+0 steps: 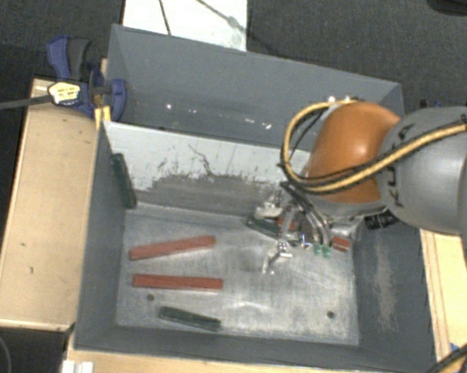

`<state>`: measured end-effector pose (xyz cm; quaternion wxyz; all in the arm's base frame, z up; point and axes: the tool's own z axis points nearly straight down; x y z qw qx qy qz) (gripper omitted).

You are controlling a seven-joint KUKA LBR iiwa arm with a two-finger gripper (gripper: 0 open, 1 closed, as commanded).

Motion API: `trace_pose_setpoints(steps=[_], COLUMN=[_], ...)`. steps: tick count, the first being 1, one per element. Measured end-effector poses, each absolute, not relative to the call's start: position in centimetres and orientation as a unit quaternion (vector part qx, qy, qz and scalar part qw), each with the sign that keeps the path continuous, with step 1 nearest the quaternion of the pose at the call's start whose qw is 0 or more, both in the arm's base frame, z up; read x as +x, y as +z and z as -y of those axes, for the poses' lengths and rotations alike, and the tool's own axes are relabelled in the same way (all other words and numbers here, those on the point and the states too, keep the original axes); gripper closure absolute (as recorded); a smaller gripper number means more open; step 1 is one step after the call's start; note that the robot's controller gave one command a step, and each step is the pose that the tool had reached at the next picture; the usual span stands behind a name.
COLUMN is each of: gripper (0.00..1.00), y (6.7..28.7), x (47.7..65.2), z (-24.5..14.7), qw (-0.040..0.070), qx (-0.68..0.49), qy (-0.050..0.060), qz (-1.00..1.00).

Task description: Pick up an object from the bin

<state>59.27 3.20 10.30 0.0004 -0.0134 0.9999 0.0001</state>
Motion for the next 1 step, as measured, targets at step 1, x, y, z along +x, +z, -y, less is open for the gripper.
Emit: trace_pose_setpoints(steps=[1], gripper=[0.00], y=[7.36], x=[59.11], z=[-1.65], qw=[0.003], qx=[0.131], qy=[0.001], qz=[-0.991])
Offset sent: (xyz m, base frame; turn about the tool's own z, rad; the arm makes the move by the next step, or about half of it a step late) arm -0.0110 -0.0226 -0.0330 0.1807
